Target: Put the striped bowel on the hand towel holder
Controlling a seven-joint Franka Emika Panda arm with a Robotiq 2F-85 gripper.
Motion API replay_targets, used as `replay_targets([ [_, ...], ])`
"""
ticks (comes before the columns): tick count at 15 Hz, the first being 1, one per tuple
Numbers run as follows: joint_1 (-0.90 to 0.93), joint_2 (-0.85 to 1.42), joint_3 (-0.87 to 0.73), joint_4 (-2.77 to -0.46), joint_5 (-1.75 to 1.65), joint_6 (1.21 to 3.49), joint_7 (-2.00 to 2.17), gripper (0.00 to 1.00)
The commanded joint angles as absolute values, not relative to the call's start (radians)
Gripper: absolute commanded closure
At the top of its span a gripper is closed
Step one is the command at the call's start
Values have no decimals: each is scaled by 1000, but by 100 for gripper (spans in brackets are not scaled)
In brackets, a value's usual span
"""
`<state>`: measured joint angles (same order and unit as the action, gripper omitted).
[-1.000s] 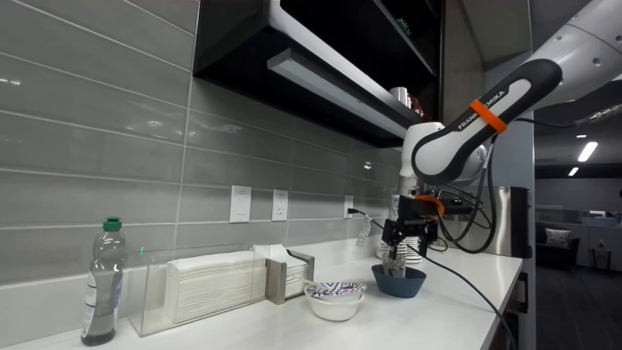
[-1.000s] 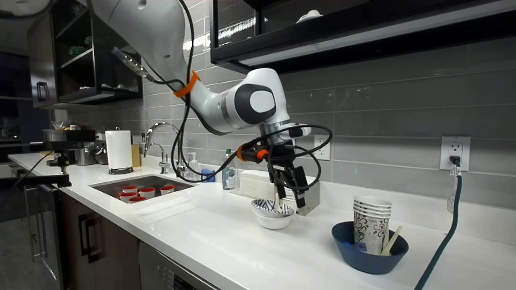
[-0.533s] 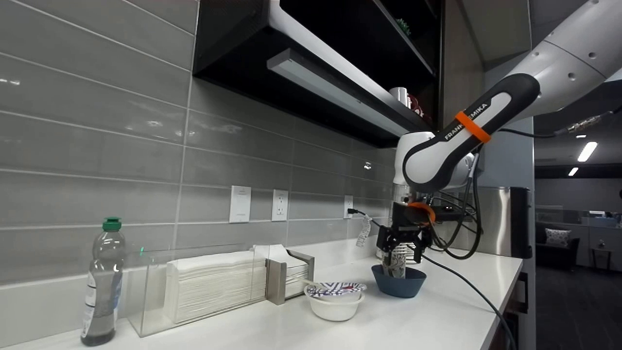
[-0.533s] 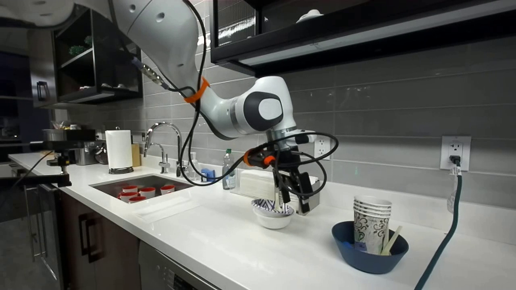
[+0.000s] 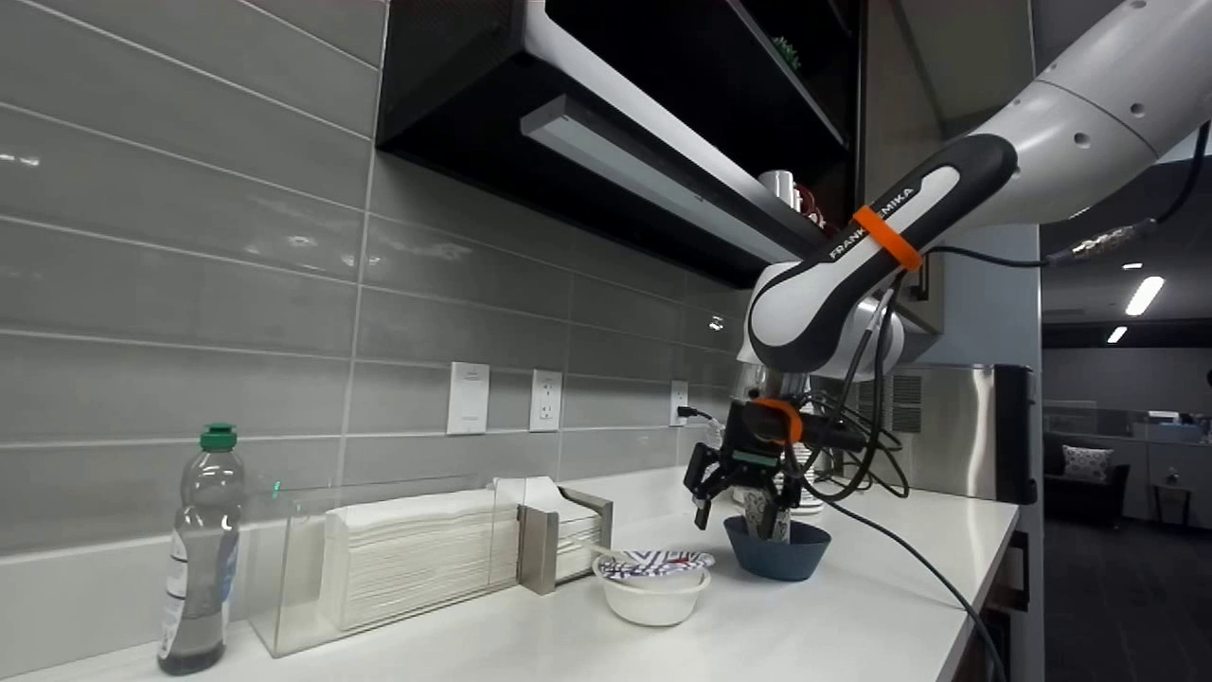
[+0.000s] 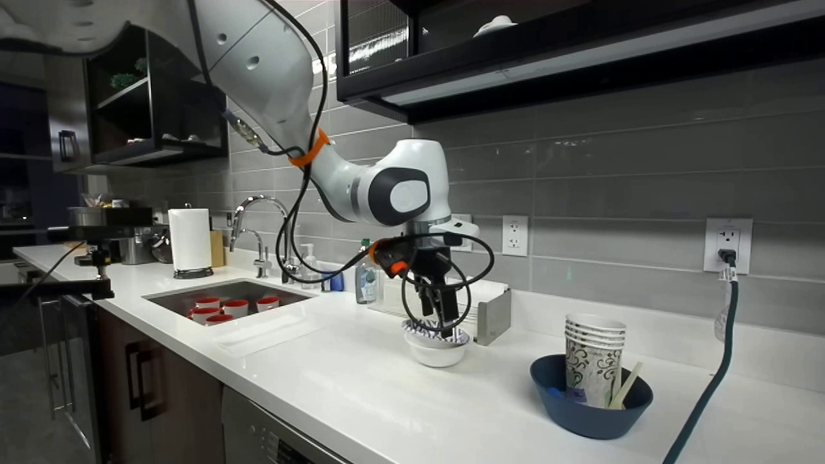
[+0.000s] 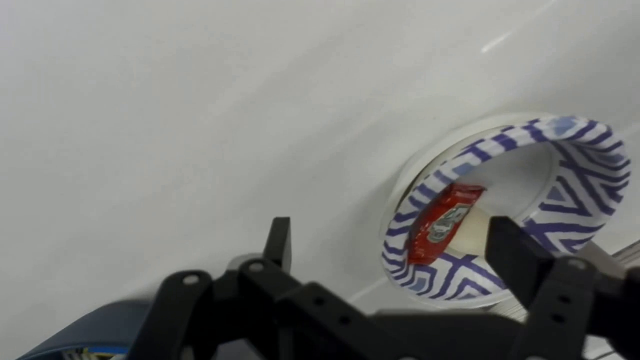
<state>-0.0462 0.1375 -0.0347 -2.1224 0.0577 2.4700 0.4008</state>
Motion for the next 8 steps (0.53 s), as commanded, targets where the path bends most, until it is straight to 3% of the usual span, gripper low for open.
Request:
replay_targets([
  [1, -22, 202, -22, -2118, 142, 2537, 405, 0],
  [4, -10, 255, -18, -2110, 174, 2582, 402, 0],
  [5, -7, 270, -19, -2109, 178, 2600, 405, 8],
  [7, -3, 294, -25, -2109, 175, 2632, 410, 34],
  [8, -2, 305, -27, -2108, 176, 2642, 411, 41],
])
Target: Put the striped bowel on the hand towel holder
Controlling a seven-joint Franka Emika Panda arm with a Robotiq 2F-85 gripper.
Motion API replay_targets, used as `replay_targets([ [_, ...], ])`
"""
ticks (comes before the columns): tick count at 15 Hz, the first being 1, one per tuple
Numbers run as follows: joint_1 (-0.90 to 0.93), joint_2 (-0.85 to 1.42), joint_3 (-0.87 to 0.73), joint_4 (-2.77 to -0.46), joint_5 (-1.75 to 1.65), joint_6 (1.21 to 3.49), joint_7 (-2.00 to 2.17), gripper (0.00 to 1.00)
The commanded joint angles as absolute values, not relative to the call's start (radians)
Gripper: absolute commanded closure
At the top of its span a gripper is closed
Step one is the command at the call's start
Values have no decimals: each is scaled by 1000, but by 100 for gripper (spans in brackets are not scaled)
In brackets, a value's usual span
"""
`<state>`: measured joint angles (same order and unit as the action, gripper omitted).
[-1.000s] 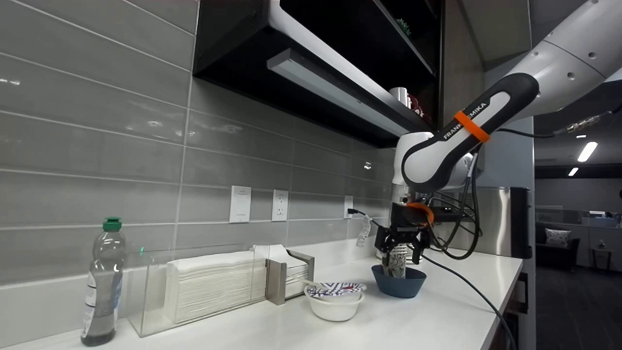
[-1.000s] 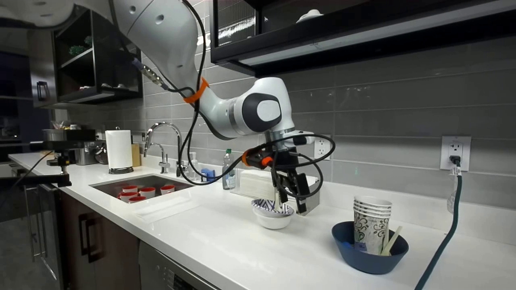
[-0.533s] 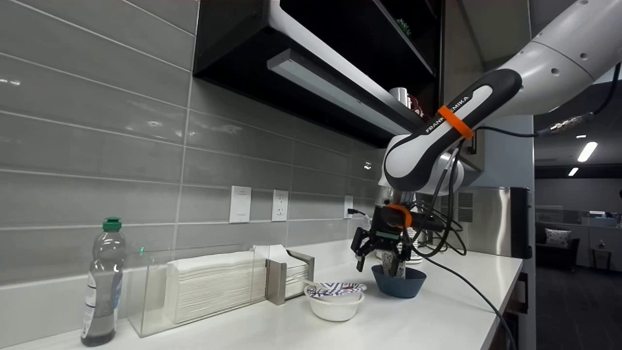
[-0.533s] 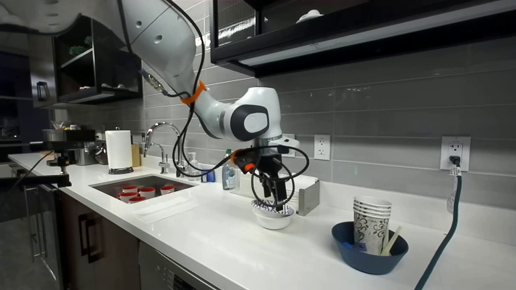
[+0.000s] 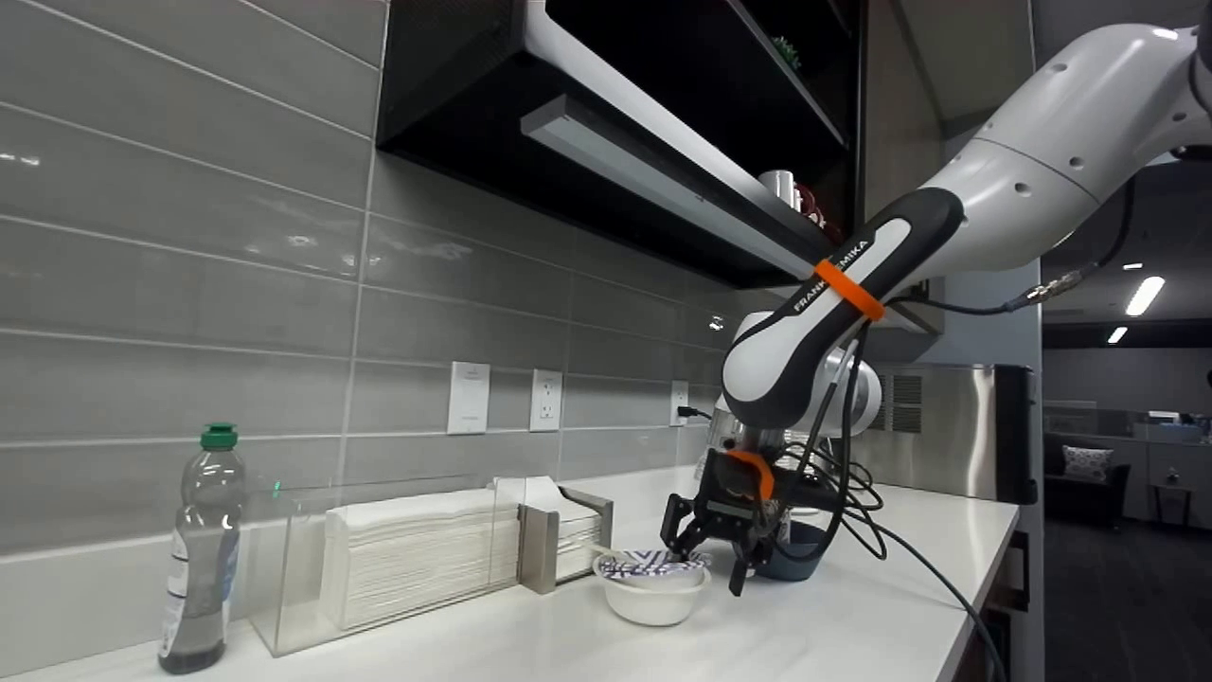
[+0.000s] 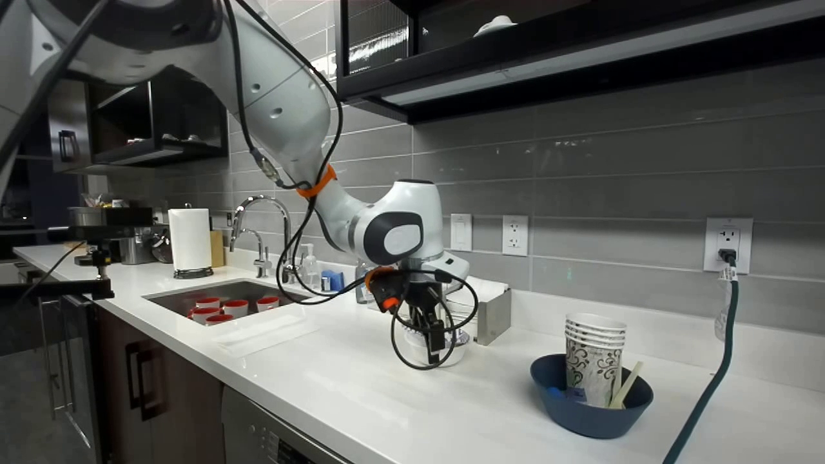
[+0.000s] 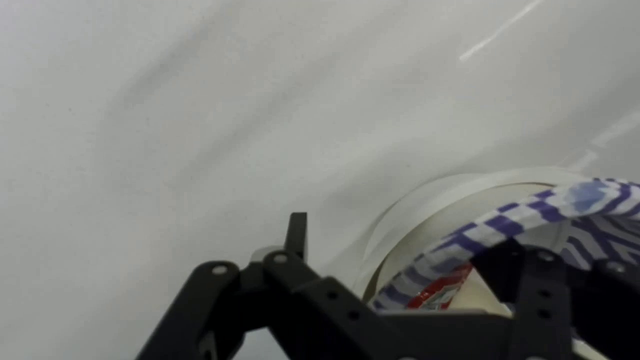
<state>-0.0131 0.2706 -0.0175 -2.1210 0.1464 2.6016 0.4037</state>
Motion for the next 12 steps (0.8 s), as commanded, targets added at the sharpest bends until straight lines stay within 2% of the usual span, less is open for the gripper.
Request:
replay_targets([
  [1, -4, 312, -28, -2106, 178, 2649, 410, 47],
  [8, -7, 309, -39, -2111, 189, 2696, 410, 95],
  [10, -14, 295, -34, -2106, 213, 2689, 408, 100],
  [12, -26, 270, -26, -2089, 259, 2642, 403, 97],
])
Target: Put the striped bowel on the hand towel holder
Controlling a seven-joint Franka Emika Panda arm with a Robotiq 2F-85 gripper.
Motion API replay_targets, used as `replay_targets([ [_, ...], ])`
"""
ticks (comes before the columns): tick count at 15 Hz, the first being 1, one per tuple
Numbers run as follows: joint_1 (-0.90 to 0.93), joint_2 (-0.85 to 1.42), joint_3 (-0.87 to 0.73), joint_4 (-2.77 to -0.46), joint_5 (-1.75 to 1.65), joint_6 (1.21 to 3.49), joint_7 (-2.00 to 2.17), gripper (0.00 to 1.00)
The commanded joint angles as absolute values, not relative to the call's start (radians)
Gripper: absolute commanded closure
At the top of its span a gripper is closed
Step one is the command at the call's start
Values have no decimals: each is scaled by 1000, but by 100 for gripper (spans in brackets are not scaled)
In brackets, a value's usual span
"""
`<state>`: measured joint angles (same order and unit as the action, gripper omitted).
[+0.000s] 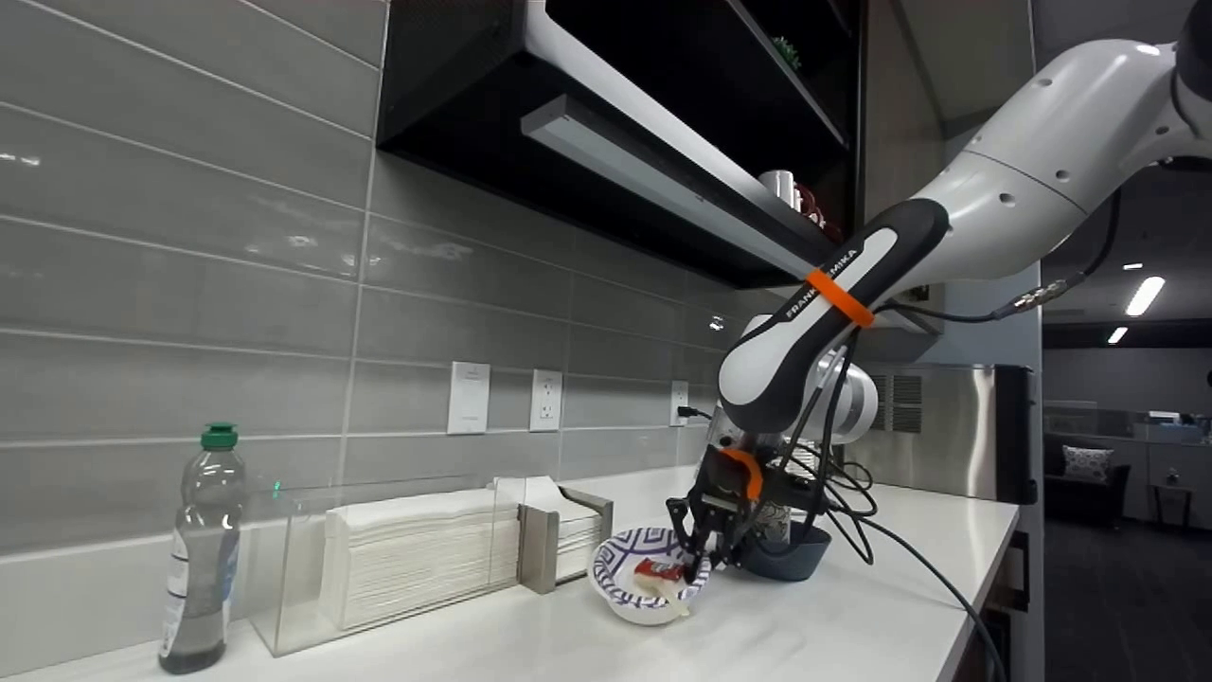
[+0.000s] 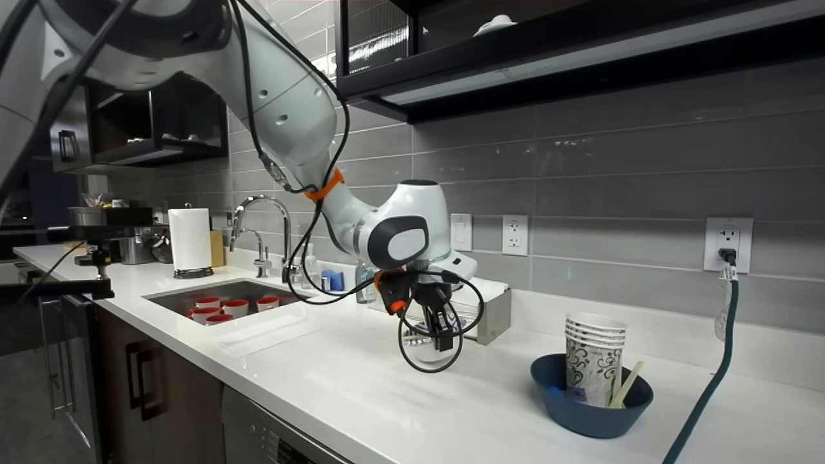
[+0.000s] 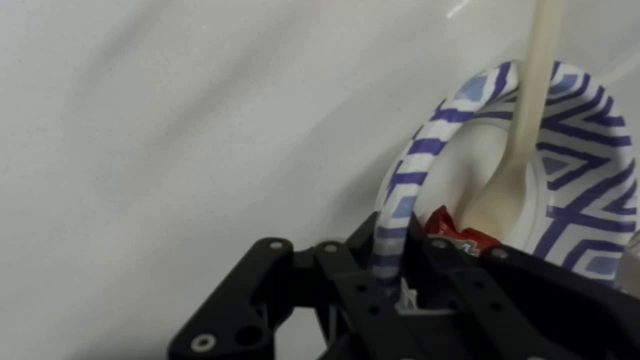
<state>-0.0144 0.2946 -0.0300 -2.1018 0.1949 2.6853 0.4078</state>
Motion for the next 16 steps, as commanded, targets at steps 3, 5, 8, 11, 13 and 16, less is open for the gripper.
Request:
replay_targets([
  [3, -54, 246, -15, -2036, 350, 2536, 389, 98],
  [5, -75, 248, -14, -1985, 426, 2437, 385, 98],
  [8, -62, 247, -34, -1984, 425, 2422, 397, 98],
  [11, -66, 248, -38, -1975, 430, 2408, 393, 98],
  [13, -54, 259, -22, -1973, 501, 2466, 460, 98],
  [16, -47, 289, -4, -1909, 597, 2522, 541, 98],
])
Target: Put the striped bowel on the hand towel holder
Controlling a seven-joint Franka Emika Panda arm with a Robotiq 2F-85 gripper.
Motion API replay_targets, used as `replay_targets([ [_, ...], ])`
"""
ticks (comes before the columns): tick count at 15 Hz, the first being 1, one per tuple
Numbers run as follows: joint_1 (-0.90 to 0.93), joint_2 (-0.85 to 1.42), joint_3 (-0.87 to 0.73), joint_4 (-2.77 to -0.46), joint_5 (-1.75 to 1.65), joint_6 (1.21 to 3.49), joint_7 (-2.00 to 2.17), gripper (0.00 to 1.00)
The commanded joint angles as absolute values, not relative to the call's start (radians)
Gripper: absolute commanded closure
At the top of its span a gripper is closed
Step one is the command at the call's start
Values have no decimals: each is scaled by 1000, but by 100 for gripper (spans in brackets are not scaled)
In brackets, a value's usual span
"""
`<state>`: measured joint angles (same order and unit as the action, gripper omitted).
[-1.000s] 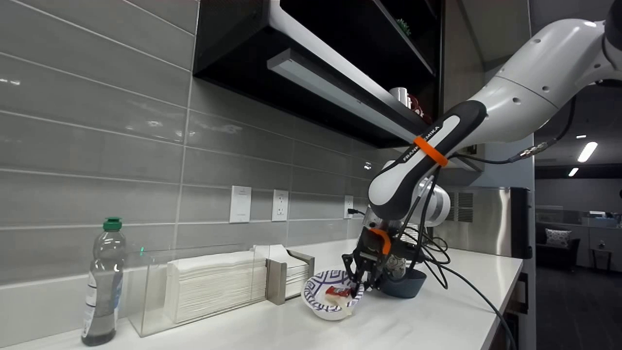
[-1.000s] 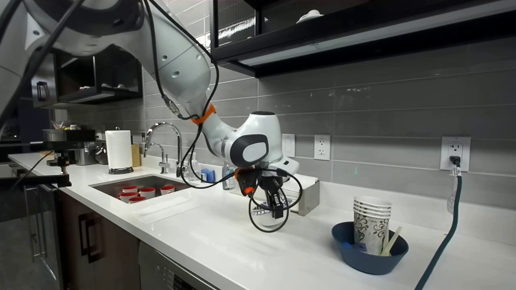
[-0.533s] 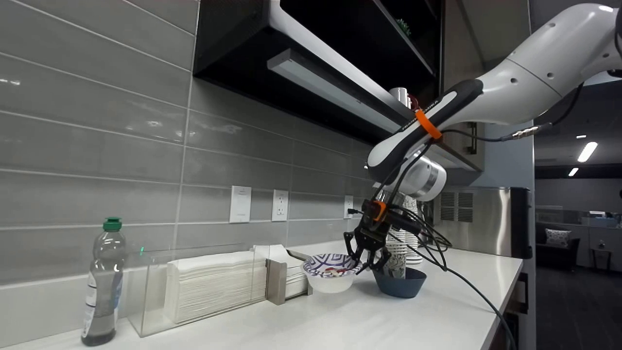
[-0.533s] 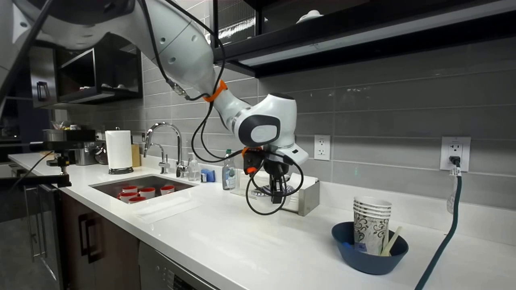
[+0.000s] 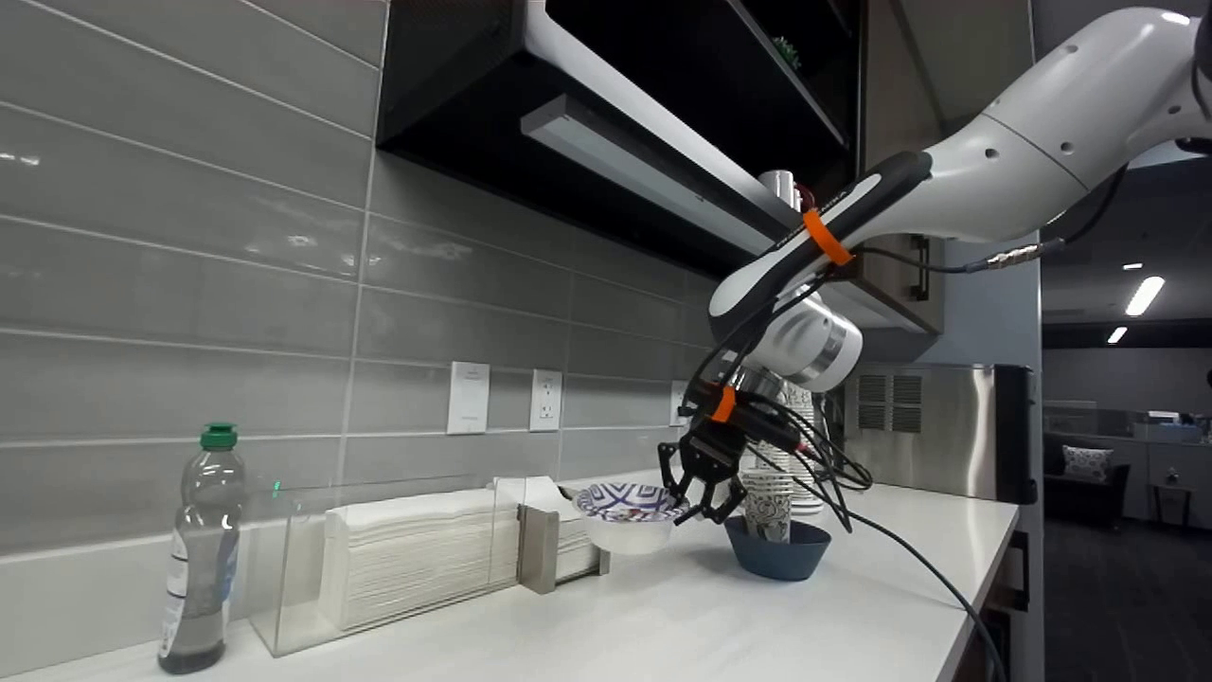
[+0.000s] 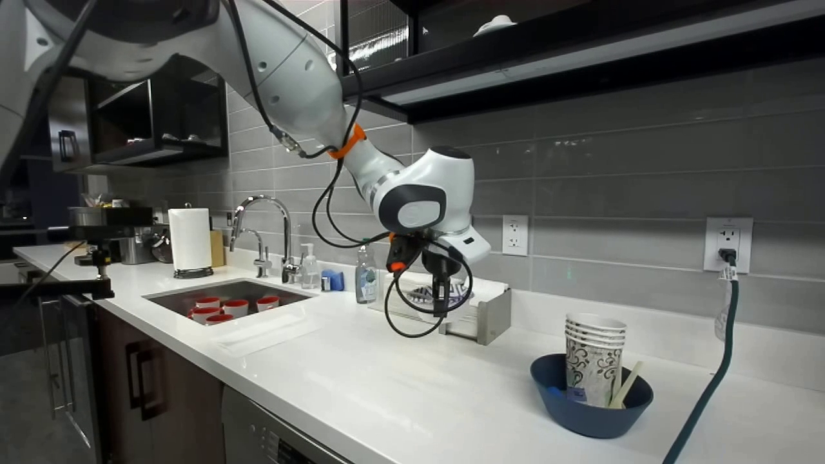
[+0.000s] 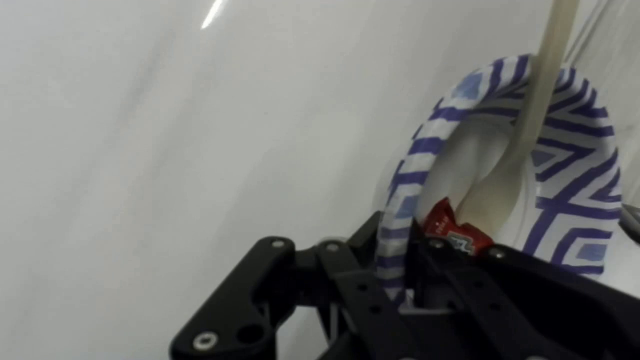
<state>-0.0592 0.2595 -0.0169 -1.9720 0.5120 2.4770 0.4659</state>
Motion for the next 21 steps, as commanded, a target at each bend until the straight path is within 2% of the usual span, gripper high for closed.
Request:
replay_targets([
  [1, -42, 300, 1, -1889, 620, 2552, 568, 98],
  [5, -14, 392, -4, -1748, 646, 2637, 691, 98],
  [13, 13, 648, -11, -1427, 594, 2652, 890, 98],
  [14, 13, 657, -12, -1406, 586, 2636, 899, 67],
  [16, 19, 648, -27, -1395, 553, 2610, 923, 61],
  [21, -20, 445, -71, -1579, 399, 2446, 870, 27],
])
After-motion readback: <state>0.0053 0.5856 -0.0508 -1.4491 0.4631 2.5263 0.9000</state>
